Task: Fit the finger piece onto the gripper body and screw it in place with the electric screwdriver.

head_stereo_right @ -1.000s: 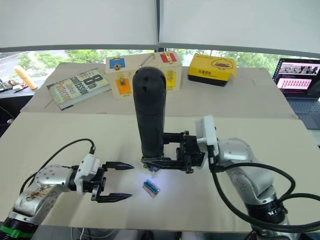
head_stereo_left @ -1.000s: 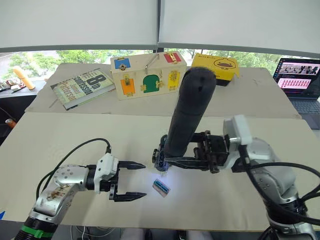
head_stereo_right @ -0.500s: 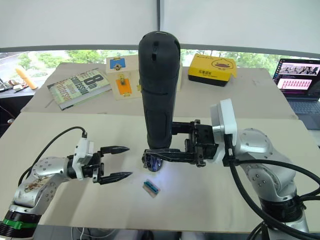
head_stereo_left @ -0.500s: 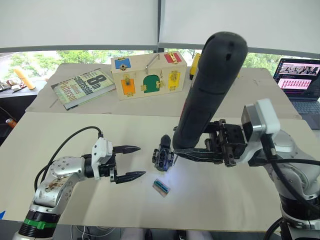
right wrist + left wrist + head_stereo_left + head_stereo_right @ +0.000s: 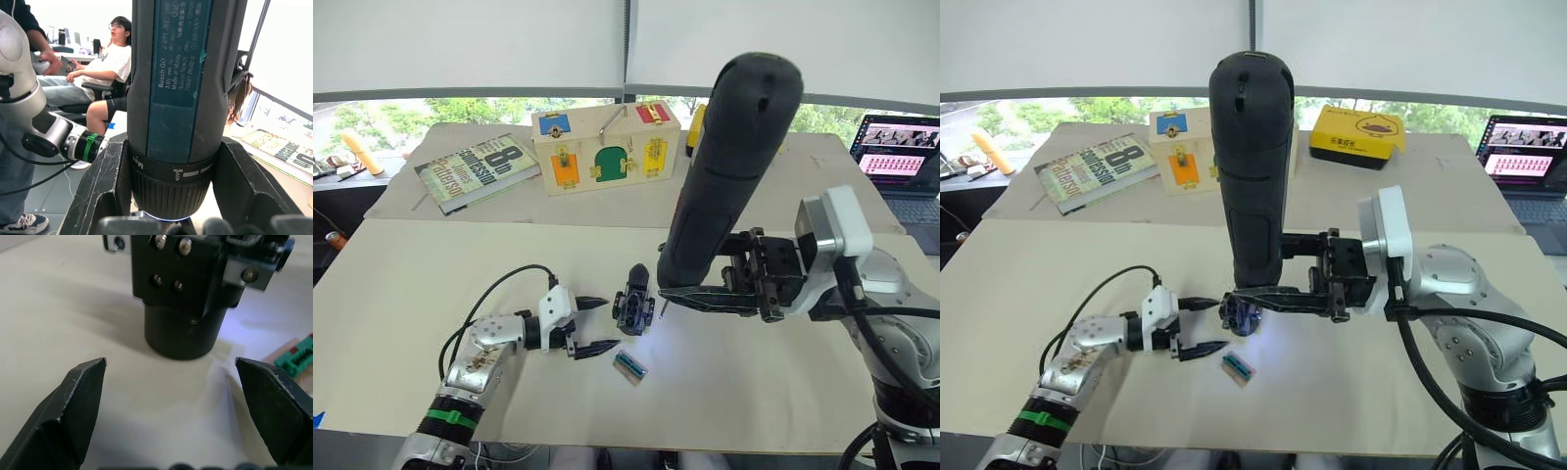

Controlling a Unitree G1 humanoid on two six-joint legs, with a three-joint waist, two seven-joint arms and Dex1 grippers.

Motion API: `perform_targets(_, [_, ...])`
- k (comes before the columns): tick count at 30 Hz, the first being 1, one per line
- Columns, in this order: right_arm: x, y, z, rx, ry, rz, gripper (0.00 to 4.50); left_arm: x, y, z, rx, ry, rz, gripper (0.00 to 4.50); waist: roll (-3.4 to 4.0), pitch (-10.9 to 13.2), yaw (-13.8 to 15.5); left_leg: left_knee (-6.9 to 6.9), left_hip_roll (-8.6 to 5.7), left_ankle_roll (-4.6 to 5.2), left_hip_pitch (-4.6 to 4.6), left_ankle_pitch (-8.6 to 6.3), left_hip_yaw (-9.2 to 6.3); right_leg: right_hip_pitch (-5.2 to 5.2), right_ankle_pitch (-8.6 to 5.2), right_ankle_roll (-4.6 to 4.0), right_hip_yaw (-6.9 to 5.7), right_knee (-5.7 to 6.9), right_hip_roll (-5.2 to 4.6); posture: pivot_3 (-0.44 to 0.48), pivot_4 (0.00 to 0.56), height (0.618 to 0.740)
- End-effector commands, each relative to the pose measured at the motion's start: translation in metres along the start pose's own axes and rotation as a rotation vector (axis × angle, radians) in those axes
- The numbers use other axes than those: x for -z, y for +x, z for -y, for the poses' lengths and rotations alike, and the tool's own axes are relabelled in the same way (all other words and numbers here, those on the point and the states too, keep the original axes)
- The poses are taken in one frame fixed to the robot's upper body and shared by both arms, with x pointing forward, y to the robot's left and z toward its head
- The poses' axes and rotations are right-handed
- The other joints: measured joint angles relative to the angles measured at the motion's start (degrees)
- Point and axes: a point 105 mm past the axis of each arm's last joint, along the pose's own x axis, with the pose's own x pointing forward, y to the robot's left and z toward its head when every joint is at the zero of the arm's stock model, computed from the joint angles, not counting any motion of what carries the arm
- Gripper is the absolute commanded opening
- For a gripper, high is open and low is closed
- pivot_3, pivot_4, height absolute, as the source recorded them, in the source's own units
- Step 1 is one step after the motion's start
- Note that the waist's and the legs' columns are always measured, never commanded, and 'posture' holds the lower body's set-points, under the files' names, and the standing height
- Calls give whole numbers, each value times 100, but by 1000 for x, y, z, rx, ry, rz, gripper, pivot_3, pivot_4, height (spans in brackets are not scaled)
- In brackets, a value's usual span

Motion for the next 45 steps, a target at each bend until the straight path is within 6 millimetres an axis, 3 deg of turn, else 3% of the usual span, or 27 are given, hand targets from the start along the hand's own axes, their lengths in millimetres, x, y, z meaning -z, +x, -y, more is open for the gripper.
perform_targets(1, [-12, -3, -1, 9, -49, 21, 1904, -2, 13, 4, 18, 21, 12, 4466, 0, 0, 8, 1, 0, 0, 0, 0, -1, 2, 1, 1, 0, 0, -2, 0, 150, 740])
perform_targets(11, [-9, -3, 0, 20, -50, 9, 1904, -6, 39, 6, 38, 16, 37, 4466, 0, 0, 29, 6, -3, 4, 1, 0, -8, 9, 4, 6, -2, -1, -8, 0, 150, 740])
perform_targets(17, [-8, -4, 0, 31, -54, 3, 1904, -2, 43, 8, 61, 3, 15, 4466, -1, 0, 32, 7, -3, 8, 1, -1, -9, 10, 5, 7, -2, -2, -10, 0, 150, 740])
perform_targets(20, [-7, -4, 0, 35, -53, 0, 1904, 0, 44, 10, 75, 7, 3, 3775, -1, 0, 32, 7, -4, 8, 1, -1, -10, 10, 5, 7, -2, -2, -12, 0, 150, 740])
perform_targets(23, [-7, -4, 0, 37, -52, -5, 1904, 2, 44, 7, 83, 25, -16, 2347, -1, 0, 39, 7, -3, 9, 1, -1, -11, 11, 5, 8, -2, -2, -13, 0, 150, 740])
perform_targets(36, [-5, -6, 1, 34, -46, -21, 1904, 0, 31, -4, 294, 87, -61, 2312, -3, -1, -9, 12, -1, 13, -2, -1, -10, 10, 8, 8, -4, -4, -4, 0, 150, 740])
perform_targets(45, [-4, -6, 2, 34, -44, -17, 1904, -1, 35, -17, 223, 70, -44, 2312, -4, 0, 0, 12, -2, 14, -1, -1, -10, 11, 8, 8, -1, -4, -5, 0, 150, 740])
